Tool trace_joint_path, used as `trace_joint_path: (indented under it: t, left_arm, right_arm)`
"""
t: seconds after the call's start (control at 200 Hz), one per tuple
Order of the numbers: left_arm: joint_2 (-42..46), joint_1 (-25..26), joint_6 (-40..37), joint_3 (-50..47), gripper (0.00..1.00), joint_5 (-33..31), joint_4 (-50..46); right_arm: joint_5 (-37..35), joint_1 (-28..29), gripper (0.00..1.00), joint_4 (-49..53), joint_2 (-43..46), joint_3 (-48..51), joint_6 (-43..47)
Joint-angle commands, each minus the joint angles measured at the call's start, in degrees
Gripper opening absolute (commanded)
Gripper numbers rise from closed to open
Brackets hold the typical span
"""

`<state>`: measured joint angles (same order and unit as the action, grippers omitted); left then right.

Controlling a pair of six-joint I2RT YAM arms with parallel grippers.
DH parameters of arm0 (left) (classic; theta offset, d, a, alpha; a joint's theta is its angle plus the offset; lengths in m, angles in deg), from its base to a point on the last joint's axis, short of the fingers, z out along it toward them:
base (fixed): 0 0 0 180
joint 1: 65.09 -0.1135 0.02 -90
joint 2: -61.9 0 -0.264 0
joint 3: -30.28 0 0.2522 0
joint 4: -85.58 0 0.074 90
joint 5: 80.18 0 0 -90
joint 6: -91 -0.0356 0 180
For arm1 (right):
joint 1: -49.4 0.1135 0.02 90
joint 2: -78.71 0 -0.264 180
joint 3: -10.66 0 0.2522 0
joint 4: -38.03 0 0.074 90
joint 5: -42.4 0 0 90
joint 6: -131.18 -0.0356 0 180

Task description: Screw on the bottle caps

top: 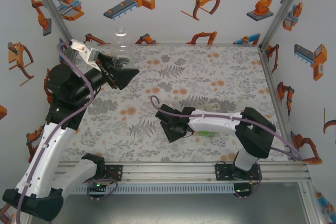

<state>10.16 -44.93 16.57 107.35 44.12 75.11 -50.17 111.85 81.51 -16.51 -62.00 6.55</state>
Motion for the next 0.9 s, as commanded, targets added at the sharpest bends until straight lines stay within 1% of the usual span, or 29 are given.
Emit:
trace_joint_path:
  t: [0.0,0.556,0.891]
  left_arm:
    - [0.28,-0.12,0.95,0.5,0.0,0.35,2.31]
    - [0.42,-0.19,1.01,0.38,0.0,0.27,2.12]
    - [0.13,-0.12,1.13,0.34,0.0,0.32,2.57]
  right_arm:
    - [-0.24,0.39,0.38,1.22,0.43,-1.97,0.7]
    - [0.93,0.36,0.41,2.62,-3.52,-3.9,0.93]
    - [-1.37,0.42,0.41,-0.01,2.63,-0.21,0.69]
